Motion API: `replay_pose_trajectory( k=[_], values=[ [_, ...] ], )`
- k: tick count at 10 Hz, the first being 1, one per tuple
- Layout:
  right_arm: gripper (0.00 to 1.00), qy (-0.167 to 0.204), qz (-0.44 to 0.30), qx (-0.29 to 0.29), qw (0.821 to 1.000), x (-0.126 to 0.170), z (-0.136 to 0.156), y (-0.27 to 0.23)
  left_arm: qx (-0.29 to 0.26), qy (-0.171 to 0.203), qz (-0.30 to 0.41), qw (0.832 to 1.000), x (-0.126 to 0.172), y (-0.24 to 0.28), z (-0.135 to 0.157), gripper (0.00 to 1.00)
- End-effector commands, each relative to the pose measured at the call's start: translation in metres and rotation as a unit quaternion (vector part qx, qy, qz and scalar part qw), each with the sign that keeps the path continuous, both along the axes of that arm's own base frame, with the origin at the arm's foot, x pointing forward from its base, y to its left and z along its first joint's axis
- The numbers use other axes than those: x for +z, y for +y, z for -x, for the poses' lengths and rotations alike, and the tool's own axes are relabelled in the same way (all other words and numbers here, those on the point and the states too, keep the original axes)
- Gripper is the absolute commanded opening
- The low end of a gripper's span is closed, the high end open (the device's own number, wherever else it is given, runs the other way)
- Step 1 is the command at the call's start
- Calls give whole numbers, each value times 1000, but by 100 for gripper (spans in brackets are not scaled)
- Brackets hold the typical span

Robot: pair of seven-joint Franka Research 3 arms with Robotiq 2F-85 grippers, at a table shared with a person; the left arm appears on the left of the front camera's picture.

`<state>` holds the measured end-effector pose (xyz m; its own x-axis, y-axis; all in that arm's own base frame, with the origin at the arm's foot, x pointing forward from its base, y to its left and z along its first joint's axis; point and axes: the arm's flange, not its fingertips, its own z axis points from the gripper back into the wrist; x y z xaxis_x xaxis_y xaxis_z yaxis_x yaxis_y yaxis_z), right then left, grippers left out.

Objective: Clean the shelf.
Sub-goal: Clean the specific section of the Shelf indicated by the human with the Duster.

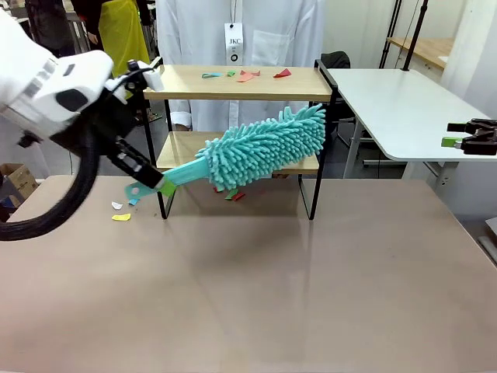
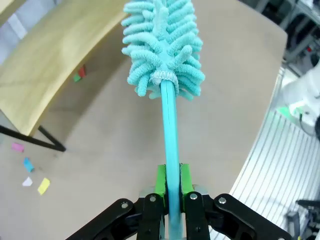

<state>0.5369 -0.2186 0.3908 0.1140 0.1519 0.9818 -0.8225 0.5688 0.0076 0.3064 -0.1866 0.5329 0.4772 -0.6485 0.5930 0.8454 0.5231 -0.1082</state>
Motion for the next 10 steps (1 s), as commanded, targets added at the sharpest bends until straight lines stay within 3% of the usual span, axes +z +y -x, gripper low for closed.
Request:
replay_pose_trajectory(
  k=[1, 4, 7, 10],
  values=[
    [100, 8, 3, -1, 1000, 4, 0, 2, -25, 4, -53, 998, 21, 22, 6, 13],
    [100, 8, 3, -1, 1000, 4, 0, 2, -100, -10, -225, 969, 66, 28, 18, 13],
    [100, 8, 3, -1, 1000, 4, 0, 2, -158, 39, -364, 917, 90, 35, 20, 13],
    [100, 8, 3, -1, 1000, 4, 0, 2, -136, 104, -407, 897, 96, 66, 6, 13]
  ],
)
